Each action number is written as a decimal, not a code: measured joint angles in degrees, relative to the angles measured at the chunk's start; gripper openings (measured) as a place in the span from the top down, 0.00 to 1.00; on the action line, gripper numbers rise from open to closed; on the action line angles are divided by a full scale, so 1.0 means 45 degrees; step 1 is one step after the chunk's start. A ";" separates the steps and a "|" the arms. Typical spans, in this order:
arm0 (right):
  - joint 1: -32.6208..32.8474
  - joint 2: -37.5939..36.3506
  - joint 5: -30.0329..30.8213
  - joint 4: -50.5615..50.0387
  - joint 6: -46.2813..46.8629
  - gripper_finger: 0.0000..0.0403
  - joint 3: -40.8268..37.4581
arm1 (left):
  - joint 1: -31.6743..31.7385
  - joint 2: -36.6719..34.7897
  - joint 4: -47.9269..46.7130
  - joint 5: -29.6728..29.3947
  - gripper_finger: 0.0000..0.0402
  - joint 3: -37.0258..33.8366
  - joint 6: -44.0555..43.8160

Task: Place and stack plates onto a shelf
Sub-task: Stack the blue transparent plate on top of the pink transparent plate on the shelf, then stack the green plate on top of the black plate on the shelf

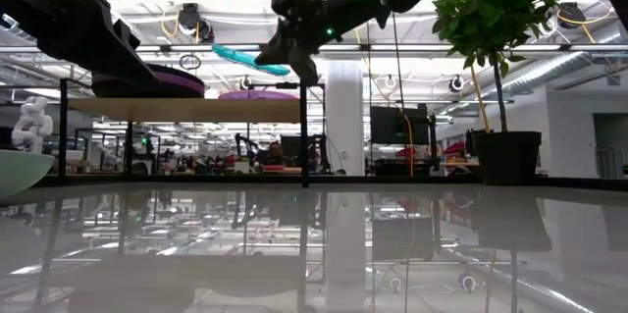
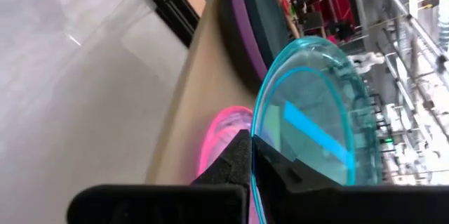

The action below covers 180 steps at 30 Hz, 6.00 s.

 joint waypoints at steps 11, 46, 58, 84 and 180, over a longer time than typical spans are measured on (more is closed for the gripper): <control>-0.0237 0.0137 -0.0723 -0.0324 0.1192 1.00 0.0022 | 0.0000 0.0000 -0.0029 0.0013 0.91 0.0000 0.0026; -0.0751 0.0094 -0.1615 -0.0203 0.3128 0.74 0.0010 | 0.0000 0.0000 -0.0457 0.0247 0.91 0.0000 -0.0366; 0.1403 -0.1585 -0.0624 -0.3194 0.5639 0.74 -0.0002 | -0.0542 0.0005 -0.0859 0.2171 0.91 0.0000 -0.1324; 0.5937 -0.4525 0.1751 -0.5384 0.9980 0.74 -0.4170 | -0.1378 0.0000 -0.6779 0.3790 0.55 0.0049 -0.4306; 0.7928 -0.7153 0.3373 -0.5792 1.0566 0.74 -0.4883 | 1.0454 0.0015 -1.4092 -0.0888 0.99 1.2769 0.1579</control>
